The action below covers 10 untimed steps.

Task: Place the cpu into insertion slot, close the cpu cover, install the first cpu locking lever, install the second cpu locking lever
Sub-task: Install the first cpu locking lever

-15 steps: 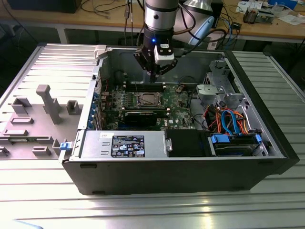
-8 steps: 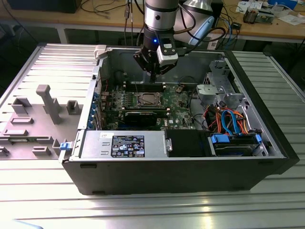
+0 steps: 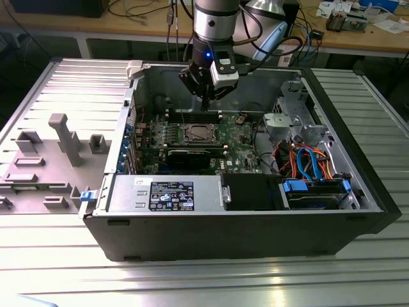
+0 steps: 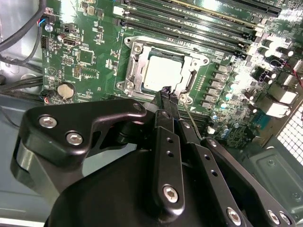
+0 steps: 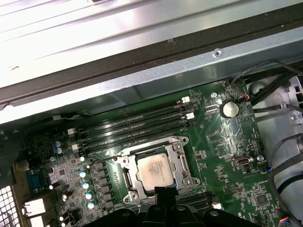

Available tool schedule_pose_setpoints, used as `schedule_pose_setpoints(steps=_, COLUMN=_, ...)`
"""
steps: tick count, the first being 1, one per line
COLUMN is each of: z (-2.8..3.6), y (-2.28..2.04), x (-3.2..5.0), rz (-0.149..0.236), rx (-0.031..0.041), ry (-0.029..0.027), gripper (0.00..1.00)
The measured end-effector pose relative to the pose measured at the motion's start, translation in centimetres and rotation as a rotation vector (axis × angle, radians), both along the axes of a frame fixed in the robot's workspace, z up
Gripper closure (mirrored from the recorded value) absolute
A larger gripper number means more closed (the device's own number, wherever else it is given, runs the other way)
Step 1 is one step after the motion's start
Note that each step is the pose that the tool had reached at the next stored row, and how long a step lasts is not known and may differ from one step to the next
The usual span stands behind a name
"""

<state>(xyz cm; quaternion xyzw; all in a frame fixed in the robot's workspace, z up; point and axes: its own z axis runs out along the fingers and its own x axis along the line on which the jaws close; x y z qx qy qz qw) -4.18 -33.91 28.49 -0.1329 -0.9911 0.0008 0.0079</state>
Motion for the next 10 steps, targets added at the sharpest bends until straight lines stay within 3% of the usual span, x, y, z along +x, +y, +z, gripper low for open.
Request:
schedule_pose_setpoints(steps=3, z=0.0, y=0.0, x=0.0, rz=0.01, rx=0.0, ry=0.0, gripper=0.89)
schedule_pose_setpoints(steps=8, z=-0.08, y=0.0, x=-0.05, rz=0.147, rx=0.001, ry=-0.0003, gripper=0.89)
schedule_pose_setpoints(steps=9, z=-0.1, y=0.0, x=-0.06, rz=0.163, rx=0.0006, ry=-0.0085, gripper=0.89)
schedule_pose_setpoints(steps=10, z=-0.11, y=0.0, x=-0.05, rz=0.172, rx=-0.0005, ry=-0.021, gripper=0.89)
